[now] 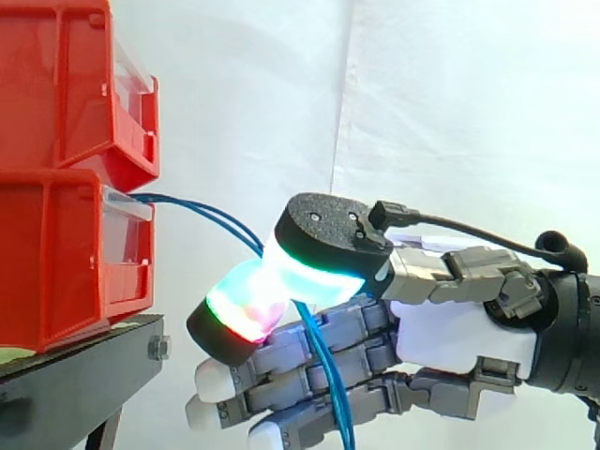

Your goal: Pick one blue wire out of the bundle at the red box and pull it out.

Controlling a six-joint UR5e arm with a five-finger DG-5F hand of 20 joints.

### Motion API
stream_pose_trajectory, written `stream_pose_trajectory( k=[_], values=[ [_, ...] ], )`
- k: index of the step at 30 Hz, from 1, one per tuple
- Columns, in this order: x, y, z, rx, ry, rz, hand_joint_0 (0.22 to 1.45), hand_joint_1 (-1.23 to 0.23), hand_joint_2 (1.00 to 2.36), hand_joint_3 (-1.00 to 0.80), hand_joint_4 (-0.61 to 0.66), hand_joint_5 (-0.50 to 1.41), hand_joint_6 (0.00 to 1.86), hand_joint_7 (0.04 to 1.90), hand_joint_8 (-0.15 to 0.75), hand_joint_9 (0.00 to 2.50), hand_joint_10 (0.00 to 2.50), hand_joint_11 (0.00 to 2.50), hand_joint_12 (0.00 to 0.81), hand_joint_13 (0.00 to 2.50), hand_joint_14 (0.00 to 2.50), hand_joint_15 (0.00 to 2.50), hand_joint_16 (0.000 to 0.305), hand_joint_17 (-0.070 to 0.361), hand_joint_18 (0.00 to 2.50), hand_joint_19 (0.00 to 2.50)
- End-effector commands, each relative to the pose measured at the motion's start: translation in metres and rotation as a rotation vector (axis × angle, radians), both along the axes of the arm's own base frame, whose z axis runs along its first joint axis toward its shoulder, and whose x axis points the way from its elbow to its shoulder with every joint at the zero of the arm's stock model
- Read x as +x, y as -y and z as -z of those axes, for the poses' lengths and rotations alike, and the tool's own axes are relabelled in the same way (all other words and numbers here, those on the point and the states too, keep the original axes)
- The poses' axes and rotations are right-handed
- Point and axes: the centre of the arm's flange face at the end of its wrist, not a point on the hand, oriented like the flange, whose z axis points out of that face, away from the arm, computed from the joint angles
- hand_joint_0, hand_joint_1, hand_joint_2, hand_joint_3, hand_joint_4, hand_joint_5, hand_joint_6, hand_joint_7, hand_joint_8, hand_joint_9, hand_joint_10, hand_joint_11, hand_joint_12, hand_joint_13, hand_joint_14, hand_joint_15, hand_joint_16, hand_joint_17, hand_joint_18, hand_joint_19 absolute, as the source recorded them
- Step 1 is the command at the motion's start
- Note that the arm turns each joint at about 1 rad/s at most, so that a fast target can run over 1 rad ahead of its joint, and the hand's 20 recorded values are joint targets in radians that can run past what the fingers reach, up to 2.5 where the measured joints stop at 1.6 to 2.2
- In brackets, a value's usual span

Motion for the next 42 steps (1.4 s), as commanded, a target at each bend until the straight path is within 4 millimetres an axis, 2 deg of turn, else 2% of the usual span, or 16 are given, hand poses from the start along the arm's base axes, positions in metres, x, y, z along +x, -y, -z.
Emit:
stream_pose_trajectory(
  k=[1, 18, 23, 34, 42],
  values=[
    [-0.003, 0.001, -0.002, 0.000, -0.024, 0.001, 0.65, -0.73, 1.01, -0.36, 0.31, -0.21, 0.88, 0.94, 0.376, 0.71, 0.01, 0.47, 0.448, 0.50, 0.00, 0.14, 0.058, 0.131, 0.64, 0.39],
    [-0.013, 0.008, -0.016, -0.012, -0.094, 0.004, 0.67, -0.76, 1.01, -0.43, 0.31, -0.21, 0.87, 0.90, 0.375, 0.71, 0.01, 0.48, 0.445, 0.52, 0.00, 0.13, 0.058, 0.131, 0.65, 0.38],
    [-0.016, 0.011, -0.032, -0.014, -0.090, 0.007, 0.66, -0.73, 1.01, -0.40, 0.30, -0.21, 0.87, 0.93, 0.374, 0.71, 0.01, 0.47, 0.447, 0.51, 0.00, 0.14, 0.058, 0.131, 0.64, 0.39],
    [-0.020, 0.015, -0.051, -0.022, -0.082, 0.013, 0.63, -0.67, 1.01, -0.37, 0.29, -0.21, 0.87, 0.95, 0.379, 0.70, 0.01, 0.47, 0.447, 0.49, 0.00, 0.15, 0.059, 0.132, 0.61, 0.41],
    [-0.023, 0.017, -0.053, -0.032, -0.104, 0.016, 0.71, -0.81, 1.01, -0.42, 0.25, -0.21, 0.88, 0.90, 0.372, 0.70, 0.01, 0.48, 0.445, 0.52, 0.00, 0.12, 0.058, 0.130, 0.66, 0.36]
  ],
)
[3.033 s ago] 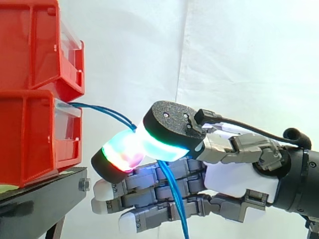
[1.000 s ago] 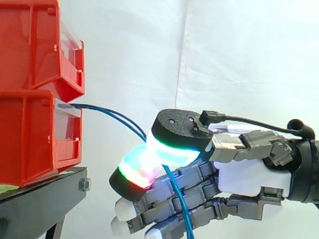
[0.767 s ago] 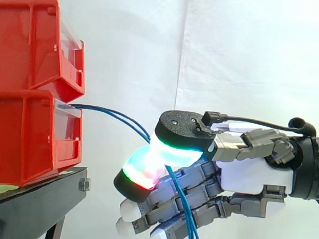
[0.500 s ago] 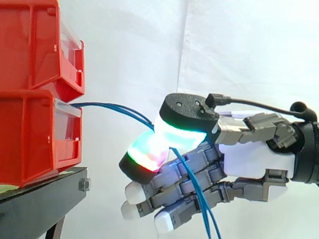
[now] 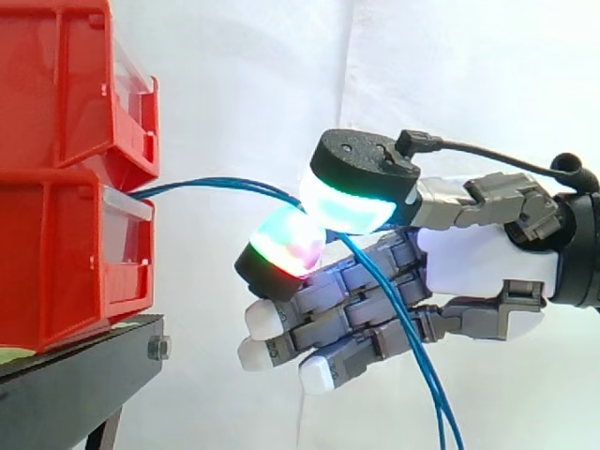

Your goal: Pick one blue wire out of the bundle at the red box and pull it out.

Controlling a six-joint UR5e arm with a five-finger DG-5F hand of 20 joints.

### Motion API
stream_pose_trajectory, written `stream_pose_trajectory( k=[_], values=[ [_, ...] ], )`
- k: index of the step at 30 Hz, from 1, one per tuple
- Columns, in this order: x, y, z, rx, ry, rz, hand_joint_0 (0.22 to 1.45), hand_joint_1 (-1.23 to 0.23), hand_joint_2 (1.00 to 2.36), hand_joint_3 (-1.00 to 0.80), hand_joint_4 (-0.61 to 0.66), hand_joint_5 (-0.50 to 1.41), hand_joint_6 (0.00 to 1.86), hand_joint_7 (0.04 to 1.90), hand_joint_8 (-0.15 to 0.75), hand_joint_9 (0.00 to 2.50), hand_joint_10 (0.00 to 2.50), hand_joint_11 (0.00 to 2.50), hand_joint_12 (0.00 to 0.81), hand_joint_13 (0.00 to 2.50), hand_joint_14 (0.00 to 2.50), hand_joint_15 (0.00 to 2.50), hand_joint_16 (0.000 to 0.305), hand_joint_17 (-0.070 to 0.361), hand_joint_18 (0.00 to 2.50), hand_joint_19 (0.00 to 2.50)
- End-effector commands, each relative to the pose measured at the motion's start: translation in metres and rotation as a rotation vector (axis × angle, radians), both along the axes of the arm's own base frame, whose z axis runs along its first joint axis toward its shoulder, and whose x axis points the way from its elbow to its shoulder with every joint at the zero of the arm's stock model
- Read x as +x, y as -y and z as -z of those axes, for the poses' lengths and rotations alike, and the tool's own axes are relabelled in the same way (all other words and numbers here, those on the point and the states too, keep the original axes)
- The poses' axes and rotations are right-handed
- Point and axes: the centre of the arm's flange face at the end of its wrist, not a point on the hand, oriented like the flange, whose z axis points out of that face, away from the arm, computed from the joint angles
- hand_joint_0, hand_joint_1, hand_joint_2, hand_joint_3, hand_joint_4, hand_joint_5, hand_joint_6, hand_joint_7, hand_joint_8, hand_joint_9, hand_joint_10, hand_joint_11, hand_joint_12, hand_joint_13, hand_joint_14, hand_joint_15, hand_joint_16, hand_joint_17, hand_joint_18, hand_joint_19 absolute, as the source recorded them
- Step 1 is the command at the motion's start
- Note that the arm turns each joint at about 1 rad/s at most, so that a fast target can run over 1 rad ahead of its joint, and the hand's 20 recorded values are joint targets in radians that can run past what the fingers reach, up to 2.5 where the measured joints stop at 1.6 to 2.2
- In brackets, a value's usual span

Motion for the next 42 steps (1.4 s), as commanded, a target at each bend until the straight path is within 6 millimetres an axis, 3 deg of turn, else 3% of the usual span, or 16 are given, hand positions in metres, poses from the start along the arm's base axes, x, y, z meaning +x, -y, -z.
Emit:
stream_pose_trajectory(
  k=[1, 11, 16, 19, 21, 27, 35, 42],
  values=[
    [-0.0020, 0.0006, 0.0002, -0.003, -0.017, 0.000, 0.71, -0.81, 1.01, -0.41, 0.25, -0.21, 0.88, 0.90, 0.371, 0.70, 0.01, 0.48, 0.445, 0.52, 0.00, 0.12, 0.058, 0.130, 0.66, 0.36],
    [-0.0039, 0.0020, 0.0022, -0.003, -0.036, 0.002, 0.75, -0.84, 1.01, -0.42, 0.27, -0.22, 0.88, 0.90, 0.358, 0.67, 0.01, 0.49, 0.442, 0.52, 0.00, 0.12, 0.058, 0.130, 0.67, 0.34],
    [-0.0040, 0.0008, 0.0024, -0.003, -0.038, 0.000, 0.69, -0.83, 1.00, -0.50, 0.29, -0.22, 0.87, 0.92, 0.355, 0.67, 0.01, 0.49, 0.442, 0.52, 0.00, 0.13, 0.058, 0.130, 0.67, 0.35],
    [-0.0041, 0.0020, 0.0024, -0.003, -0.038, 0.002, 0.62, -0.76, 1.00, -0.50, 0.28, -0.22, 0.87, 0.93, 0.365, 0.69, 0.01, 0.49, 0.443, 0.52, 0.00, 0.14, 0.058, 0.130, 0.66, 0.38],
    [-0.0040, 0.0008, 0.0024, -0.003, -0.038, 0.000, 0.58, -0.63, 1.00, -0.50, 0.29, -0.21, 0.86, 0.95, 0.376, 0.72, 0.01, 0.49, 0.449, 0.52, 0.00, 0.15, 0.059, 0.133, 0.65, 0.40],
    [-0.0040, 0.0020, 0.0035, -0.005, -0.040, 0.002, 0.58, -0.46, 1.00, -0.49, 0.26, -0.18, 0.84, 0.97, 0.387, 0.79, 0.01, 0.48, 0.444, 0.52, 0.01, 0.17, 0.058, 0.132, 0.63, 0.46],
    [-0.0040, 0.0008, 0.0024, -0.001, -0.038, 0.000, 0.60, -0.64, 1.01, -0.37, 0.28, -0.20, 0.85, 0.98, 0.379, 0.76, 0.01, 0.49, 0.448, 0.52, 0.01, 0.17, 0.059, 0.132, 0.63, 0.44],
    [-0.0041, 0.0020, 0.0024, -0.001, -0.038, 0.002, 0.54, -0.66, 1.00, -0.50, 0.29, -0.20, 0.86, 0.95, 0.383, 0.76, 0.01, 0.49, 0.458, 0.53, 0.01, 0.17, 0.061, 0.137, 0.65, 0.44]
  ],
)
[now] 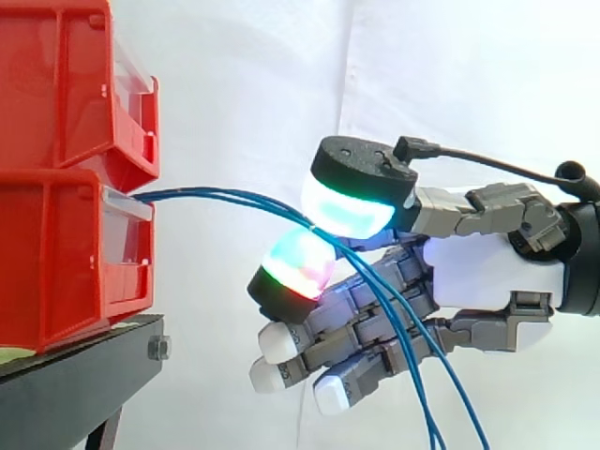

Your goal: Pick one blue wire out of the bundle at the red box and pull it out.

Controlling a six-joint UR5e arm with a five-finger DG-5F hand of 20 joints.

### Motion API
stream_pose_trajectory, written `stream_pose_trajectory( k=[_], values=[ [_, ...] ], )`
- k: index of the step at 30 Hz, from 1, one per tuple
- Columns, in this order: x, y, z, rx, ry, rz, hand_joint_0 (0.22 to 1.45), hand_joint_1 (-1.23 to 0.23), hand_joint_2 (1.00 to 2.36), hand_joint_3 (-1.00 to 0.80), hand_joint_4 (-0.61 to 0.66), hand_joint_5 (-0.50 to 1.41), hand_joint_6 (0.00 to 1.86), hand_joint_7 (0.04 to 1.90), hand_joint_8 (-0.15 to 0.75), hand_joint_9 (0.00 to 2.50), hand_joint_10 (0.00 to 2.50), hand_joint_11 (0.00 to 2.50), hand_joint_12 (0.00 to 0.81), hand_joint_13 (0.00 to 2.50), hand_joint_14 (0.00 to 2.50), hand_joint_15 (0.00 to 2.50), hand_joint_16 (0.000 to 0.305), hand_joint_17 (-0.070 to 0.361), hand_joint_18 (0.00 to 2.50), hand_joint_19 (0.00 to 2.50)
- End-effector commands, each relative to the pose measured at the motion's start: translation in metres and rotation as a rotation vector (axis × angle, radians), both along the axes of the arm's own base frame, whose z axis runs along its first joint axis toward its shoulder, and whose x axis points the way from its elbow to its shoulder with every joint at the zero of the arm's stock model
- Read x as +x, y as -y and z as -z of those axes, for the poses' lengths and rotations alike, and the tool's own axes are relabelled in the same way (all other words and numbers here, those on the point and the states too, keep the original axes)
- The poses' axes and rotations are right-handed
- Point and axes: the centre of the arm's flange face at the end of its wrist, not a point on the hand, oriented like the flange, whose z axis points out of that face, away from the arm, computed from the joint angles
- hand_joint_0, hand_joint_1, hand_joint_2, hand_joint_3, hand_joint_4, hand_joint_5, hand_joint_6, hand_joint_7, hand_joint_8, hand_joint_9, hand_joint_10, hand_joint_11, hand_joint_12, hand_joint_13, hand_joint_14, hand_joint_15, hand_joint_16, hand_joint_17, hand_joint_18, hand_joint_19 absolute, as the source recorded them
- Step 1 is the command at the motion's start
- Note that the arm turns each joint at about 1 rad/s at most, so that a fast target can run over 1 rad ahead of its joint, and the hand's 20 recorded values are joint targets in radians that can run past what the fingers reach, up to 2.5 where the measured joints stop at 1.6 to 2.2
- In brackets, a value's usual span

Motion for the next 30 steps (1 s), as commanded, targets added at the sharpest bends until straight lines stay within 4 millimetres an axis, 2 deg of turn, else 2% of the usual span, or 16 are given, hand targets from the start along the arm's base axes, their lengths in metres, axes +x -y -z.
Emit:
stream_pose_trajectory(
  k=[1, 6, 14, 21, 27, 30],
  values=[
    [-0.0001, 0.0003, -0.0006, 0.000, 0.001, 0.000, 0.54, -0.66, 1.00, -0.50, 0.29, -0.20, 0.86, 0.95, 0.384, 0.76, 0.01, 0.50, 0.458, 0.53, 0.01, 0.18, 0.061, 0.137, 0.65, 0.44],
    [-0.0001, 0.0003, -0.0006, 0.000, 0.001, 0.000, 0.60, -0.66, 1.01, -0.42, 0.28, -0.20, 0.86, 0.96, 0.376, 0.77, 0.01, 0.50, 0.449, 0.54, 0.01, 0.17, 0.059, 0.133, 0.65, 0.44],
    [0.0002, 0.0002, 0.0003, 0.000, 0.001, 0.000, 0.62, -0.71, 1.02, -0.28, 0.26, -0.20, 0.87, 0.96, 0.376, 0.76, 0.01, 0.50, 0.448, 0.55, 0.01, 0.17, 0.059, 0.132, 0.66, 0.43],
    [0.0002, 0.0002, -0.0010, 0.001, 0.004, 0.000, 0.67, -0.82, 1.01, -0.35, 0.28, -0.21, 0.87, 0.94, 0.364, 0.73, 0.01, 0.51, 0.448, 0.54, 0.01, 0.16, 0.059, 0.132, 0.67, 0.40],
    [0.0001, 0.0003, -0.0008, 0.003, 0.003, 0.000, 0.68, -0.84, 1.00, -0.43, 0.28, -0.21, 0.87, 0.94, 0.364, 0.72, 0.01, 0.50, 0.447, 0.55, 0.01, 0.15, 0.058, 0.131, 0.68, 0.39],
    [-0.0001, 0.0003, -0.0006, 0.003, 0.001, 0.000, 0.68, -0.81, 1.01, -0.41, 0.28, -0.22, 0.87, 0.94, 0.362, 0.71, 0.01, 0.51, 0.446, 0.55, 0.01, 0.16, 0.058, 0.130, 0.68, 0.40]
  ],
)
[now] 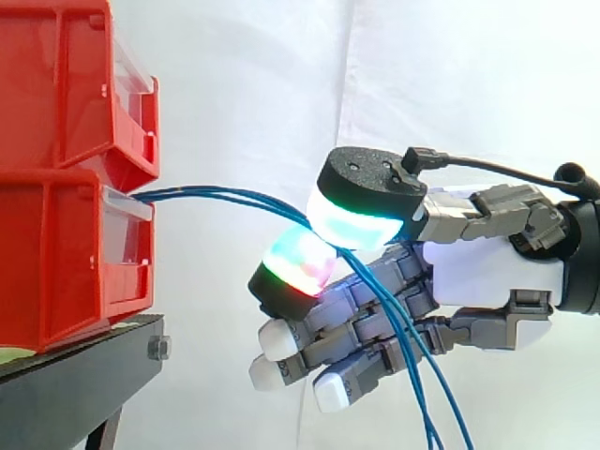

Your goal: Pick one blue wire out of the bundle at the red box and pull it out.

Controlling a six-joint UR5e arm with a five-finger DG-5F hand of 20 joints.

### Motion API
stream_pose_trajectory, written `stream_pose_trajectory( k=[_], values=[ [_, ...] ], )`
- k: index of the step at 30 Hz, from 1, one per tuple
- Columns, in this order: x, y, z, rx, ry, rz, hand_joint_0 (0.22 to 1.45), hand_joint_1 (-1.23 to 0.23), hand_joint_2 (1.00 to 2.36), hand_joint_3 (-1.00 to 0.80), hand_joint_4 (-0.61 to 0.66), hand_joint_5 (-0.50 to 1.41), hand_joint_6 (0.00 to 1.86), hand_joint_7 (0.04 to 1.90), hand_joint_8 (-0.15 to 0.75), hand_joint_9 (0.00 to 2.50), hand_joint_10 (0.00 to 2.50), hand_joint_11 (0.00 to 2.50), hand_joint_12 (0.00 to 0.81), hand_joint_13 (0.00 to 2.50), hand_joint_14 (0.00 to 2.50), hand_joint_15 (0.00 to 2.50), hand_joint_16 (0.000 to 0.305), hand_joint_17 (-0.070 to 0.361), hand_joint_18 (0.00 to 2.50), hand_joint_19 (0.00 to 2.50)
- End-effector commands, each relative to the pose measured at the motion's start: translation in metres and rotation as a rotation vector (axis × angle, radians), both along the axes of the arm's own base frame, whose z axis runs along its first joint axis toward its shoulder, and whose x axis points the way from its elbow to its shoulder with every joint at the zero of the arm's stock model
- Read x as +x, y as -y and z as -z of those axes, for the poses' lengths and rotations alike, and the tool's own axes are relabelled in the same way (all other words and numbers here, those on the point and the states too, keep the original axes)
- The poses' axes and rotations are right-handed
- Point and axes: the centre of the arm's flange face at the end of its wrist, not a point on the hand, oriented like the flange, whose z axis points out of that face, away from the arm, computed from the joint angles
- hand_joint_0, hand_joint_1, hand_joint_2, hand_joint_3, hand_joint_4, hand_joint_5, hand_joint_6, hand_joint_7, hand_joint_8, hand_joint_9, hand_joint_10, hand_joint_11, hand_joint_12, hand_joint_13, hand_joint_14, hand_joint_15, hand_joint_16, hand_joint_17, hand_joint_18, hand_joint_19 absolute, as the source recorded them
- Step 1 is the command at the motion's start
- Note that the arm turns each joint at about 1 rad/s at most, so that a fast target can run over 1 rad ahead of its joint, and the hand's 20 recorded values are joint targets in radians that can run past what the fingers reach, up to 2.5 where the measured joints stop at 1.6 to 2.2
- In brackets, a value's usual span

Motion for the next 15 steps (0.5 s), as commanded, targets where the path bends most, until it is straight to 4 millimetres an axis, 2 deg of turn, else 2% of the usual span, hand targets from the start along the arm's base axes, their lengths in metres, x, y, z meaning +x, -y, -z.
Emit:
stream_pose_trajectory(
  k=[1, 9, 13, 15],
  values=[
    [-0.0001, 0.0000, 0.0001, 0.002, -0.001, 0.000, 0.68, -0.80, 1.01, -0.40, 0.28, -0.22, 0.87, 0.94, 0.361, 0.71, 0.01, 0.50, 0.446, 0.54, 0.01, 0.16, 0.058, 0.130, 0.68, 0.40],
    [0.0000, 0.0000, 0.0000, 0.000, 0.000, 0.000, 0.63, -0.67, 1.01, -0.34, 0.31, -0.20, 0.81, 0.97, 0.368, 0.73, 0.01, 0.48, 0.446, 0.52, 0.01, 0.17, 0.059, 0.132, 0.63, 0.45],
    [0.0000, 0.0000, 0.0000, 0.002, 0.000, 0.000, 0.62, -0.66, 1.01, -0.30, 0.29, -0.18, 0.79, 1.02, 0.372, 0.74, 0.01, 0.48, 0.447, 0.51, 0.01, 0.17, 0.059, 0.132, 0.63, 0.44],
    [-0.0002, 0.0000, -0.0023, 0.005, 0.004, 0.000, 0.65, -0.73, 1.01, -0.29, 0.29, -0.19, 0.80, 1.02, 0.369, 0.73, 0.01, 0.49, 0.449, 0.53, 0.01, 0.16, 0.059, 0.132, 0.65, 0.42]
  ],
)
